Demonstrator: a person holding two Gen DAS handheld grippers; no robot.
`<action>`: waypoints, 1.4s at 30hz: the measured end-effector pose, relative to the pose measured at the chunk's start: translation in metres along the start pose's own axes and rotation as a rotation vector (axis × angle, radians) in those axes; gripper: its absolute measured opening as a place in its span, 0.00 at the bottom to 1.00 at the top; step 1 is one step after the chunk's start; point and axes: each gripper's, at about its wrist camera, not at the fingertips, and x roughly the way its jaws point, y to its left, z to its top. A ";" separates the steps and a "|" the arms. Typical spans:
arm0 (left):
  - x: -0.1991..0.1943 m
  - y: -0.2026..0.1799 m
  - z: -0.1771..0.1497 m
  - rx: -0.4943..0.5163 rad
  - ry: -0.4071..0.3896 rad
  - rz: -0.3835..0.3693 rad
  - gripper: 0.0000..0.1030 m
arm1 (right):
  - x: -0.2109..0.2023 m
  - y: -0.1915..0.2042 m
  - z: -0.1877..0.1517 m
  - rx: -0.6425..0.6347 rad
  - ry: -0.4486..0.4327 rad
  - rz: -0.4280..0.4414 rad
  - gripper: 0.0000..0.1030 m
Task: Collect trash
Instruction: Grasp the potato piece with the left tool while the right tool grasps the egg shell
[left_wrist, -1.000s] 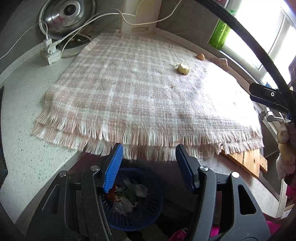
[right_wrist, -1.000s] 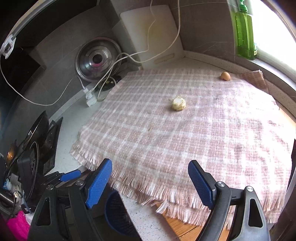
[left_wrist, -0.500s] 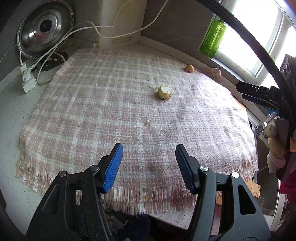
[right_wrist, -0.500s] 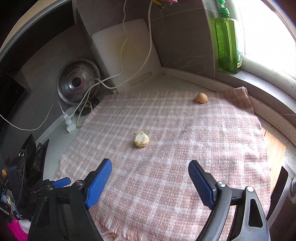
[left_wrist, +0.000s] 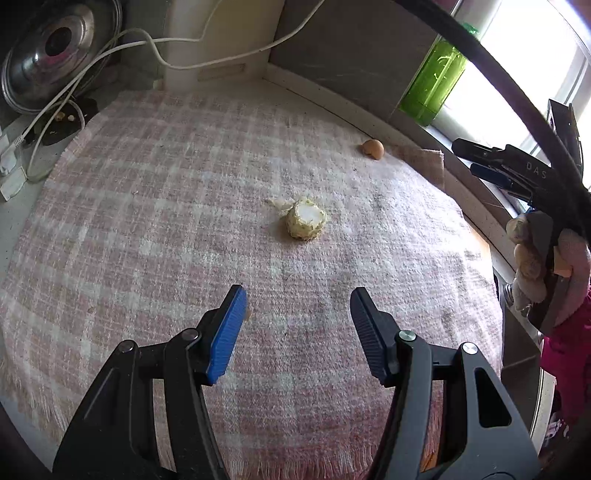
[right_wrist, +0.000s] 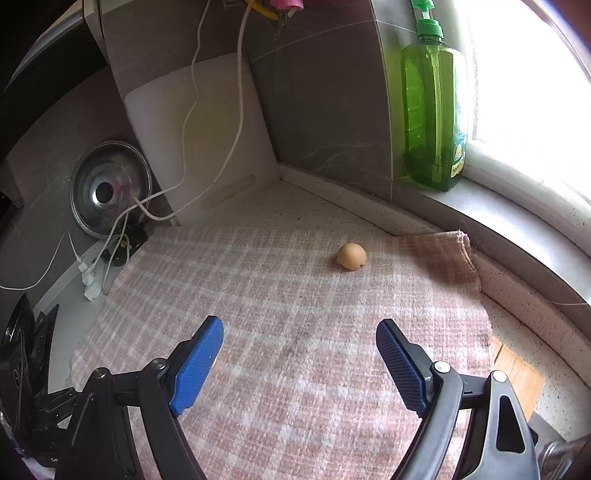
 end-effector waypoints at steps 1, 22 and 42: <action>0.005 -0.001 0.004 -0.001 0.002 -0.003 0.59 | 0.006 -0.003 0.004 -0.005 0.003 -0.002 0.84; 0.093 -0.012 0.050 0.000 0.083 0.034 0.50 | 0.128 -0.046 0.047 -0.025 0.144 0.041 0.65; 0.115 -0.009 0.062 -0.003 0.088 0.021 0.38 | 0.192 -0.037 0.057 -0.099 0.240 -0.032 0.49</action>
